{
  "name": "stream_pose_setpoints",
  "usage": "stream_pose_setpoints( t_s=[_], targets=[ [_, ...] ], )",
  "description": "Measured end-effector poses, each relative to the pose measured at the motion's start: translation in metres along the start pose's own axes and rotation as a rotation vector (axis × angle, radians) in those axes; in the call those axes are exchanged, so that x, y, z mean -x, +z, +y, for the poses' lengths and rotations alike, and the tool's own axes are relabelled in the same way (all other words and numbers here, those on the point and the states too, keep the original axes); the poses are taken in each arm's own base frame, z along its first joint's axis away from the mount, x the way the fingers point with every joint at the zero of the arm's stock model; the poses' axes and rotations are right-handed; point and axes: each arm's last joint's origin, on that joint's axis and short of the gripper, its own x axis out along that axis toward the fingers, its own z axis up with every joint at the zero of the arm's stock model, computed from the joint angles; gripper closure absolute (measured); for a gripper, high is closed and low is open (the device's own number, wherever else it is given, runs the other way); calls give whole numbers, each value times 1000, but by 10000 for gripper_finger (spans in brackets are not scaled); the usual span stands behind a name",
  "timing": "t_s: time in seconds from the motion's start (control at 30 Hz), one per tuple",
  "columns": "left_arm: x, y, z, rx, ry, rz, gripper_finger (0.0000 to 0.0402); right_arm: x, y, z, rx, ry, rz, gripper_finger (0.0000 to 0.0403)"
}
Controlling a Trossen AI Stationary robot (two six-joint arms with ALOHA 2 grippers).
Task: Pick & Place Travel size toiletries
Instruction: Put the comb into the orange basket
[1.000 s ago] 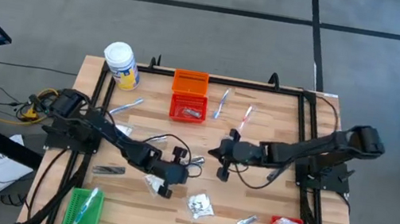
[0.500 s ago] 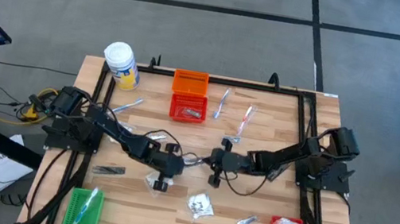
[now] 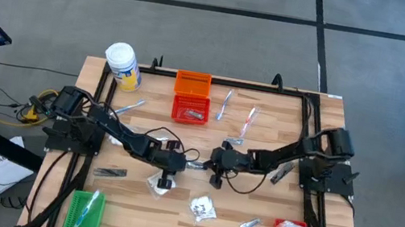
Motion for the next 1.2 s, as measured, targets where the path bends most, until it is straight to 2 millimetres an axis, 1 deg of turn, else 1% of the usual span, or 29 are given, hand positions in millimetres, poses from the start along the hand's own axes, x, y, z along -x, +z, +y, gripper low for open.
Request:
stream_pose_setpoints(
  t_s=[0.2, 0.3, 0.4, 0.53, 0.67, 0.83, 0.93, 1.0, 1.1, 1.2],
  targets=[
    [0, 0, 1, -3, 34, -3, 401, 3, 2, 14, 65, 73, -41, 402],
    [0, 0, 1, -3, 34, -6, 401, 3, -1, 19, 57, 97, -36, 403],
    [0, 1, 1, -3, 32, -12, 401, 5, -3, 28, 61, 29, -76, 403],
    [0, 4, 0, -1, 26, -42, 401, 17, 0, 46, 64, -66, -180, 403],
    [1, 10, -1, -7, 18, -108, 401, 20, -7, 56, 65, -105, -189, 403],
    [2, 20, -2, -9, 0, -205, 401, 16, -8, 49, 46, -101, -166, 403],
    [3, 21, -5, -13, -18, -241, 401, 14, -5, 44, 38, -87, -157, 403],
    [2, 18, -5, -13, -39, -277, 401, 14, -5, 44, 37, -84, -155, 403],
    [7, 8, 2, 7, -38, -330, 401, 13, -5, 44, 37, -64, -146, 403],
    [22, -4, 14, 60, -29, -416, 401, 12, -5, 42, 23, -42, -126, 403]
  ],
)
